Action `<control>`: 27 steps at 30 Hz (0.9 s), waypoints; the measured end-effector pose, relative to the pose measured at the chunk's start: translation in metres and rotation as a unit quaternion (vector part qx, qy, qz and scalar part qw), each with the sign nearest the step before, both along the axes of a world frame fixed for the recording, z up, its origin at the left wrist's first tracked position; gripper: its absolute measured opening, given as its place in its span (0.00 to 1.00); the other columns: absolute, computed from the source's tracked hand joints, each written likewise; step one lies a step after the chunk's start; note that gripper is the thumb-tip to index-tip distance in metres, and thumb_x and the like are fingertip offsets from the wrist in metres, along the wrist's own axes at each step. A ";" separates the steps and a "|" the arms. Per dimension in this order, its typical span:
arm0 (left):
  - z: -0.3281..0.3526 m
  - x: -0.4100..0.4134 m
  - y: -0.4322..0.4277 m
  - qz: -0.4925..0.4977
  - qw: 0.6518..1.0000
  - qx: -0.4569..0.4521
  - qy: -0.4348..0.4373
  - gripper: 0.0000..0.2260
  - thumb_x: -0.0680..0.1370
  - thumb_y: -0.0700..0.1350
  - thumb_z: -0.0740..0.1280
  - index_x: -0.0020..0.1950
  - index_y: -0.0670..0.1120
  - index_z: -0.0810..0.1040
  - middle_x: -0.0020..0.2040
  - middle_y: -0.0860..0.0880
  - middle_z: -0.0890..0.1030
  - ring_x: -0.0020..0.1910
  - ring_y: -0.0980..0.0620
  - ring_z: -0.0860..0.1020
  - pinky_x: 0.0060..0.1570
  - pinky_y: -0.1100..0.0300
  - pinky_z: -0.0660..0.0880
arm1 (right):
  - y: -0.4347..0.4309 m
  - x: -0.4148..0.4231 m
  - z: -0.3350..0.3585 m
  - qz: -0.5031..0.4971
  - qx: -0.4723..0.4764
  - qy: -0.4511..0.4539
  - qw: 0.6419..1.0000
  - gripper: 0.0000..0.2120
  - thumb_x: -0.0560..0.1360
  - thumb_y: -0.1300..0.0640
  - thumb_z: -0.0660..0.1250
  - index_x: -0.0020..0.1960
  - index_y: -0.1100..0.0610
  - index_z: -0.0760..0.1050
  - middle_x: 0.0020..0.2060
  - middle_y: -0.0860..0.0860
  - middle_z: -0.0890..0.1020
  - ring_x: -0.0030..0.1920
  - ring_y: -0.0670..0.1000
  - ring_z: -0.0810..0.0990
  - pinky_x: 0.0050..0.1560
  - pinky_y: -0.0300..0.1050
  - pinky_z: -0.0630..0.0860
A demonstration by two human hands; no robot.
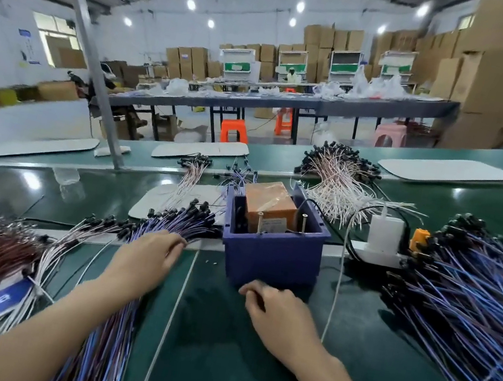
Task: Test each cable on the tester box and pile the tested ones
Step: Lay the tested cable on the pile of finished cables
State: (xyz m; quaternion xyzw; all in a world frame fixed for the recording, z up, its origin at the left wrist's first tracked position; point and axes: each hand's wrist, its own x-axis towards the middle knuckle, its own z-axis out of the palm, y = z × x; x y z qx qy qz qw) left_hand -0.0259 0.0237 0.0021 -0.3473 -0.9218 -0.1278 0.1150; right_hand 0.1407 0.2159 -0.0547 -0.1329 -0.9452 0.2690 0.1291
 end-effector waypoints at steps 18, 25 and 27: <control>-0.044 -0.053 0.047 0.031 0.968 -0.195 0.155 0.17 0.82 0.43 0.58 0.70 0.46 0.73 0.75 0.47 0.67 0.71 0.45 0.66 0.66 0.51 0.64 | 0.015 0.000 -0.009 -0.004 -0.255 0.104 0.961 0.12 0.82 0.53 0.60 0.51 0.39 0.79 0.31 0.41 0.80 0.29 0.44 0.74 0.30 0.36 0.71; -0.037 -0.043 0.048 0.037 0.995 0.028 0.085 0.12 0.82 0.39 0.60 0.61 0.37 0.80 0.64 0.42 0.75 0.58 0.39 0.76 0.59 0.47 0.68 | 0.017 0.001 -0.008 -0.008 -0.279 0.103 0.955 0.11 0.83 0.53 0.59 0.52 0.40 0.78 0.30 0.45 0.80 0.30 0.44 0.75 0.32 0.37 0.73; -0.028 -0.039 0.047 0.040 0.987 0.147 0.052 0.12 0.83 0.39 0.61 0.60 0.36 0.81 0.61 0.40 0.77 0.52 0.40 0.78 0.55 0.48 0.71 | 0.016 0.003 -0.008 -0.011 -0.290 0.101 0.952 0.12 0.82 0.53 0.59 0.52 0.40 0.79 0.30 0.45 0.80 0.29 0.43 0.75 0.31 0.35 0.72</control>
